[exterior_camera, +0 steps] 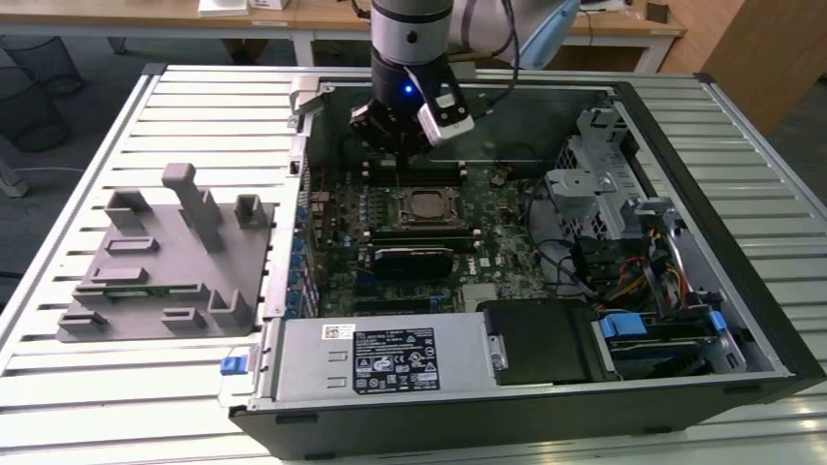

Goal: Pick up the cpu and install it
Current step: 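Install the first cpu locking lever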

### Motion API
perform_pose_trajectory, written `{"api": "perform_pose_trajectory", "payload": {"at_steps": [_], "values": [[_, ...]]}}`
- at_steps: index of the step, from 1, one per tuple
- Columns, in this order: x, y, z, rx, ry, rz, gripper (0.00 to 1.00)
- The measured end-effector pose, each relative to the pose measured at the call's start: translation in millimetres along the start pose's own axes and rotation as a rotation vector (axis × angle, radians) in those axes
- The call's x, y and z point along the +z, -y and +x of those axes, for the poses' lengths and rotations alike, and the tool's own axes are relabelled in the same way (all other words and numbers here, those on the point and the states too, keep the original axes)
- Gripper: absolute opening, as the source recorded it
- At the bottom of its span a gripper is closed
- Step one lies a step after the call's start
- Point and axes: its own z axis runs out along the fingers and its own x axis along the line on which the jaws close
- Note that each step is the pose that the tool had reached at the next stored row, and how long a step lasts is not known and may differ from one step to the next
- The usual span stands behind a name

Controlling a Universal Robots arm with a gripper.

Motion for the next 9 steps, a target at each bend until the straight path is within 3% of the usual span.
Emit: {"api": "perform_pose_trajectory", "payload": {"at_steps": [3, 9], "values": [[0.4, -2.2, 8.1, 0.0, 0.0, -0.0001, 0.11], [1.2, -7.3, 15.0, 0.0, 0.0, -0.0001, 0.11]]}}
